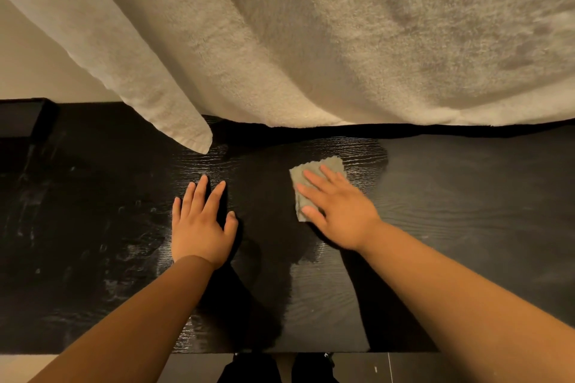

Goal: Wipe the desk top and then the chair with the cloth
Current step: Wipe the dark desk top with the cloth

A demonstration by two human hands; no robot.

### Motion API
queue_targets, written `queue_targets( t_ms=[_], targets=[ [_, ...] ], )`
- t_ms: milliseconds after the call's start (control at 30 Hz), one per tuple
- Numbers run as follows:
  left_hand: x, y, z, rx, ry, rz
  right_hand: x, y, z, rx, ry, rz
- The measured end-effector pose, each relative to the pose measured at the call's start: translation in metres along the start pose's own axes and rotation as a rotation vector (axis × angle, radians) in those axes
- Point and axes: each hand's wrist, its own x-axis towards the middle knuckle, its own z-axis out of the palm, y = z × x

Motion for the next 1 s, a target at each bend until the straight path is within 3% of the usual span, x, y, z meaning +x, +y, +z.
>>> queue_targets(
  t_ms=[133, 233, 333, 500, 567, 667, 800, 1000],
  targets=[
    [0.0, 0.001, -0.001, -0.009, -0.003, 0.0, -0.005, 0.044, -0.012, 0.083, 0.17, 0.309],
    [0.0, 0.001, 0.0, -0.005, 0.0, -0.004, -0.005, 0.031, -0.011, 0.116, 0.202, 0.462],
    [0.0, 0.0, 0.001, -0.01, 0.004, -0.001, -0.01, -0.011, 0.005, 0.037, 0.172, 0.32],
    [-0.001, -0.001, 0.002, 0.002, 0.01, 0.002, -0.03, -0.035, 0.018, -0.11, -0.046, -0.008],
    [-0.001, -0.002, 0.002, 0.002, 0.015, 0.02, -0.032, -0.016, 0.01, -0.126, -0.038, 0.036],
    [-0.001, -0.003, 0.0, -0.021, 0.016, 0.03, -0.036, 0.012, -0.005, -0.052, -0.008, 0.281],
    [-0.002, -0.001, -0.003, -0.04, 0.005, 0.025, -0.03, -0.007, -0.012, 0.042, 0.025, 0.528],
    [-0.004, -0.002, -0.006, -0.055, 0.003, 0.043, -0.064, -0.084, 0.027, -0.001, 0.012, 0.209]
  ],
)
